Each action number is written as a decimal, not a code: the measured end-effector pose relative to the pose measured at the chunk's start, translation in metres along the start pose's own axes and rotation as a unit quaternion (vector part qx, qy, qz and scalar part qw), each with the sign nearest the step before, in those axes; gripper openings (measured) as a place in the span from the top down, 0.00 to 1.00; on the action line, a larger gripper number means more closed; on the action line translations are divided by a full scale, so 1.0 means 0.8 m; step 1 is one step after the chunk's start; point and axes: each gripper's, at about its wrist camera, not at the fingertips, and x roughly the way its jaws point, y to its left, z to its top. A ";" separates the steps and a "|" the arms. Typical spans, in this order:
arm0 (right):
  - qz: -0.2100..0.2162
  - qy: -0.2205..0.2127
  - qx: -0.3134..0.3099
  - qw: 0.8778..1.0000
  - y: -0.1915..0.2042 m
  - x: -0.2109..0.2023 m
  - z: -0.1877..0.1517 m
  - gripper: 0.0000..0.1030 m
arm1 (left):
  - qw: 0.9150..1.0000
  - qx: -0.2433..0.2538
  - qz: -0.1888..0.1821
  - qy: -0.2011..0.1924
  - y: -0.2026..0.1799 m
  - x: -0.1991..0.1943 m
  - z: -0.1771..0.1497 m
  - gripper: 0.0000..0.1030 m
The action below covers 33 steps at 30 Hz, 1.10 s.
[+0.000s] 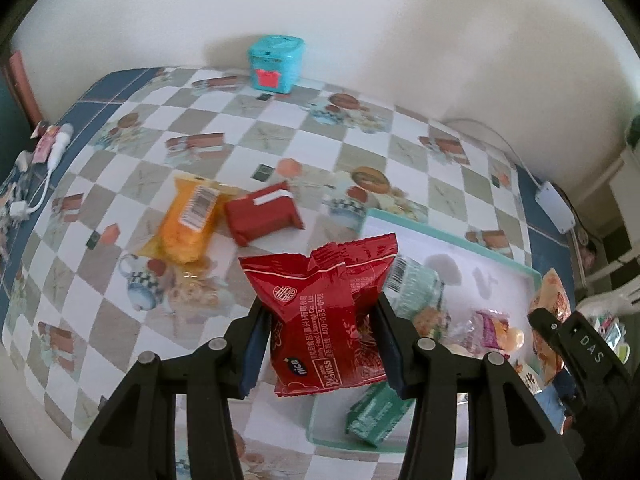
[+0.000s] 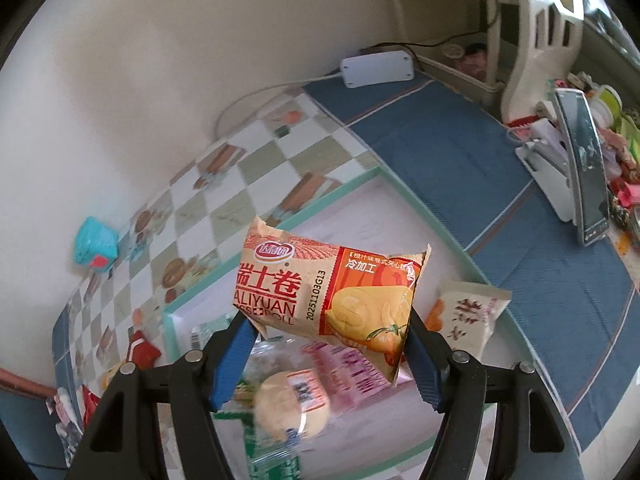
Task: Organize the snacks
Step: 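Lift both bags and carry them over the white tray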
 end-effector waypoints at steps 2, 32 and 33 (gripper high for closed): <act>-0.001 0.002 0.004 1.000 -0.004 0.004 0.002 0.29 | 1.000 0.009 -0.002 0.004 -0.009 0.005 -0.002 0.50; -0.017 -0.017 -0.047 0.999 0.016 0.055 0.018 0.28 | 0.995 0.054 -0.045 0.075 -0.047 0.081 -0.008 0.50; -0.017 -0.016 -0.046 0.999 0.015 0.056 0.018 0.28 | 0.994 0.056 -0.046 0.076 -0.049 0.081 -0.008 0.50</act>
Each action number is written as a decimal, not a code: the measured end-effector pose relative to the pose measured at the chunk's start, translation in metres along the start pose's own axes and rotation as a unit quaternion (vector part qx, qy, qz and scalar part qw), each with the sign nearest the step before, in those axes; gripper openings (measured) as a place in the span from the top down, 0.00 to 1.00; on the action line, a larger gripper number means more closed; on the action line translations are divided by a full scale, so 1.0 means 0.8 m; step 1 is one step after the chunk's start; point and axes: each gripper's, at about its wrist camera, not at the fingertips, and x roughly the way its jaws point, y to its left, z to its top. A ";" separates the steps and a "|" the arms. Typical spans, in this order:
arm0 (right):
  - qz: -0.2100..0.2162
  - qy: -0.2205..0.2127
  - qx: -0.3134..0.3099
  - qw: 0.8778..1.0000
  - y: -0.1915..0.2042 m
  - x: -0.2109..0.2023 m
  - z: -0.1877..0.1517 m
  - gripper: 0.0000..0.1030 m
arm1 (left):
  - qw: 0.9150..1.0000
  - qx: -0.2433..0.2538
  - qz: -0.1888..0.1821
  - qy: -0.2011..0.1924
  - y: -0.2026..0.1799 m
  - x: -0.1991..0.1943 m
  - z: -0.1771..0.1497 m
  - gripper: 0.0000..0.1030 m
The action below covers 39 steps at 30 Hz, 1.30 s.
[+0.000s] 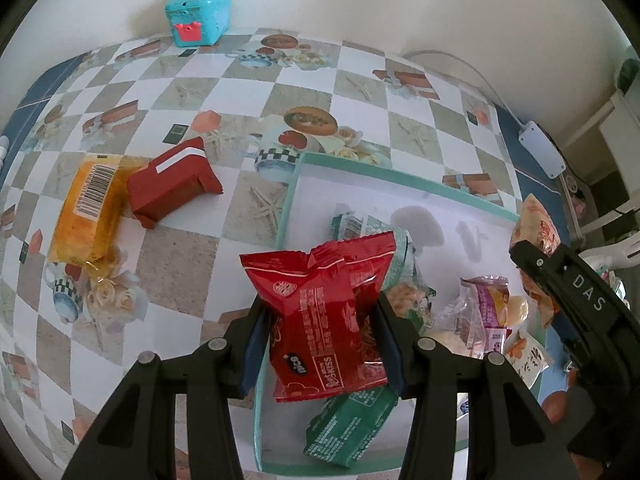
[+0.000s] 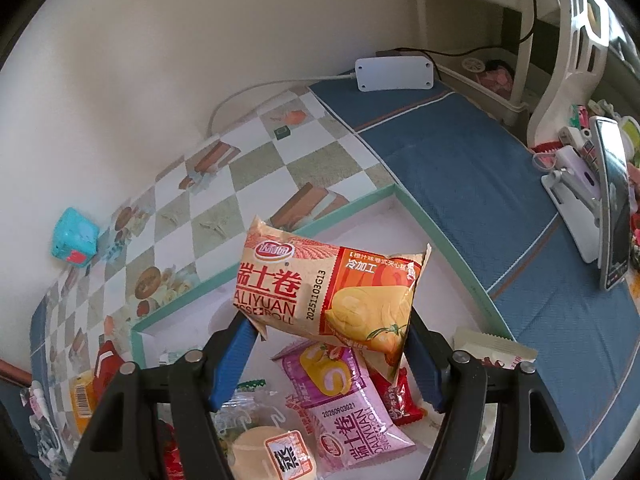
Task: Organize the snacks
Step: 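Lift both bags and carry them over the white tray, then open both grippers to drop the candy bag and swiss roll into the tray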
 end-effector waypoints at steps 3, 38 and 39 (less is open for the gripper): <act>-0.003 0.001 0.003 1.000 -0.003 0.001 0.000 0.28 | 1.000 0.013 -0.009 0.005 -0.009 0.004 -0.003 0.50; -0.042 0.040 0.017 0.998 -0.015 -0.005 0.001 0.05 | 0.999 0.001 -0.025 0.029 -0.006 0.020 0.000 0.32; -0.043 0.041 0.017 0.998 -0.015 -0.007 0.001 0.05 | 0.999 -0.001 -0.027 0.027 -0.004 0.018 0.000 0.31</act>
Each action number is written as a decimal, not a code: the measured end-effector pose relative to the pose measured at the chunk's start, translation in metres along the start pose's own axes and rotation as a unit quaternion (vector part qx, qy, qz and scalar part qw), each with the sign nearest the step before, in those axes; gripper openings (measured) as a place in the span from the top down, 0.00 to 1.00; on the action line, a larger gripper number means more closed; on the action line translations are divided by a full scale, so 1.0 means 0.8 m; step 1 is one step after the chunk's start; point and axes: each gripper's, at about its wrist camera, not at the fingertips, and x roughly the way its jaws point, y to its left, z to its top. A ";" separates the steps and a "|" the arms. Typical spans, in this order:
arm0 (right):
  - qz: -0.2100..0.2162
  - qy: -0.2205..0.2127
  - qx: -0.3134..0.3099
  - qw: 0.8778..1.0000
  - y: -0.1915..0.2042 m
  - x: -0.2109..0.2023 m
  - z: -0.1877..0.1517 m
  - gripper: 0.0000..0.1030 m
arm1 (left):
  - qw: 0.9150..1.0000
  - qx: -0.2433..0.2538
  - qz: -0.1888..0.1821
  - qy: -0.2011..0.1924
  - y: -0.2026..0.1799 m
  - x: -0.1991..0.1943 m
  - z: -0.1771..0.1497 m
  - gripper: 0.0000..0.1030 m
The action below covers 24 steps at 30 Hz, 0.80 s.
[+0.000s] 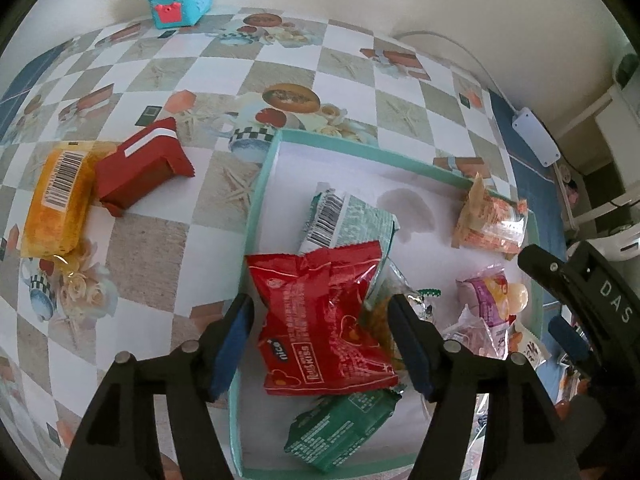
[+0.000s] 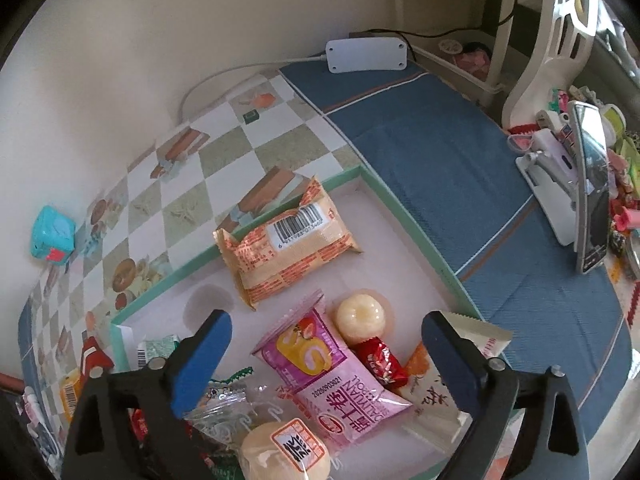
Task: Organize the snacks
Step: 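Open both grippers to drop the candy bag and swiss roll into the tray, then move both grippers back toward the orange bread bag and red pack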
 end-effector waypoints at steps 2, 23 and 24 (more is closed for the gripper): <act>0.001 0.002 -0.001 1.000 0.001 -0.003 0.001 0.04 | 1.000 -0.004 -0.005 -0.002 0.003 -0.005 0.000 0.29; 0.020 -0.018 -0.028 0.999 0.025 -0.047 -0.010 0.00 | 0.994 -0.073 0.027 -0.082 0.065 -0.082 0.009 0.07; 0.022 -0.017 -0.031 0.999 0.028 -0.048 -0.012 0.00 | 0.993 -0.080 0.031 -0.084 0.073 -0.085 0.009 0.04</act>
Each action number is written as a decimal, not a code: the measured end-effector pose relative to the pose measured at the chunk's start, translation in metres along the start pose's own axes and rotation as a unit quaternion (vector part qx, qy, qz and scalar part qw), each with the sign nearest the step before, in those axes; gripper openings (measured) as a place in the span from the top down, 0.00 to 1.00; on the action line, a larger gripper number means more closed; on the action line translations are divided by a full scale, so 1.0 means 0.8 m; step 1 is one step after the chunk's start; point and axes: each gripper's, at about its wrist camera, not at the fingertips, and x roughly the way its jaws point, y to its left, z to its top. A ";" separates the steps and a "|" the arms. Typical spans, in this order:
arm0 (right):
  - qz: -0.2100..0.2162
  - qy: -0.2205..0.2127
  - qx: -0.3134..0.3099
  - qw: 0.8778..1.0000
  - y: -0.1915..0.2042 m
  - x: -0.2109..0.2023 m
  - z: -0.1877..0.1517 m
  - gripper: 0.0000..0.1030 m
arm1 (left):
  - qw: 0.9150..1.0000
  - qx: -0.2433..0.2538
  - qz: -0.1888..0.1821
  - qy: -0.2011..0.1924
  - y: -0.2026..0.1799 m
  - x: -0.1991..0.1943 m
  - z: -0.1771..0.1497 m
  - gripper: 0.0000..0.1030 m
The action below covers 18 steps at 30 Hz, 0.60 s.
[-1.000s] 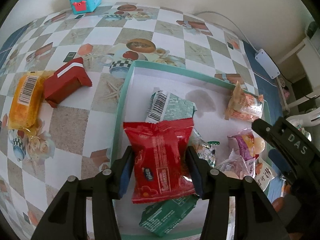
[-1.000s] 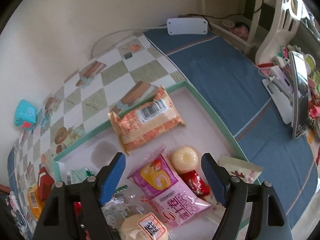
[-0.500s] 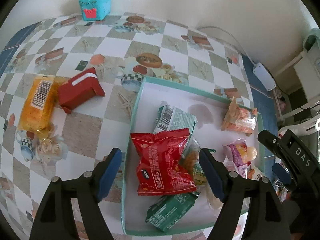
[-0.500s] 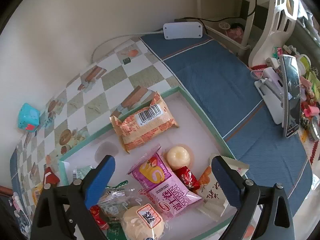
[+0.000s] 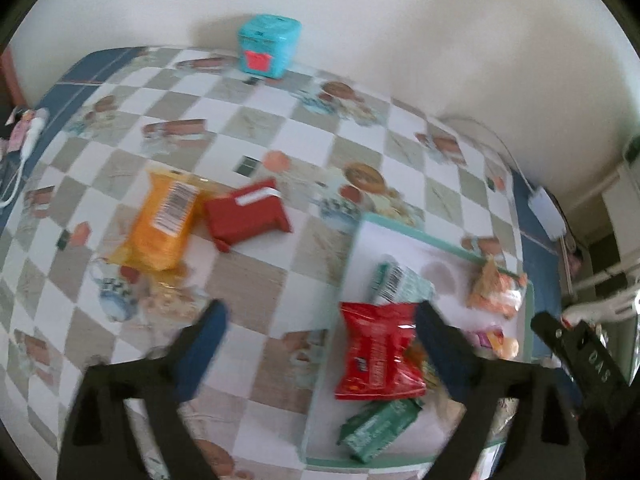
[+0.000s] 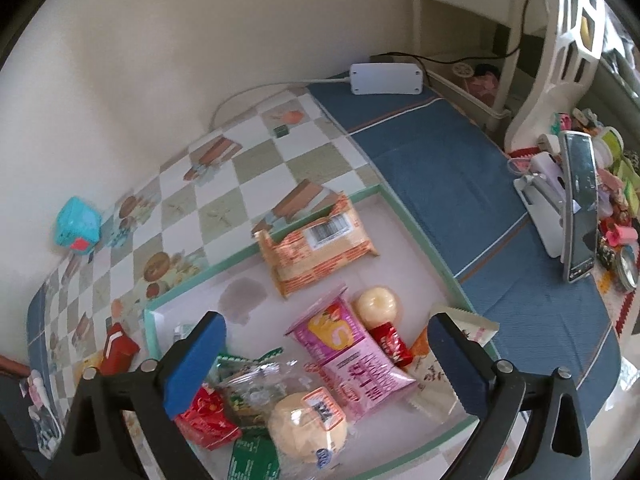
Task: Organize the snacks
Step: 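Move both grippers back toward the orange bread bag and red pack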
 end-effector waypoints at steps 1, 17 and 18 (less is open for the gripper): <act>0.001 0.000 -0.004 1.000 0.004 -0.001 -0.002 0.00 | 1.000 -0.006 0.004 -0.001 0.006 -0.001 0.001 0.04; 0.127 0.007 -0.052 0.990 0.065 -0.014 -0.039 0.00 | 0.990 -0.107 0.072 -0.064 0.101 -0.042 0.012 0.03; 0.138 0.005 -0.062 0.989 0.073 -0.016 -0.043 0.00 | 0.989 -0.107 0.071 -0.069 0.102 -0.044 0.012 0.03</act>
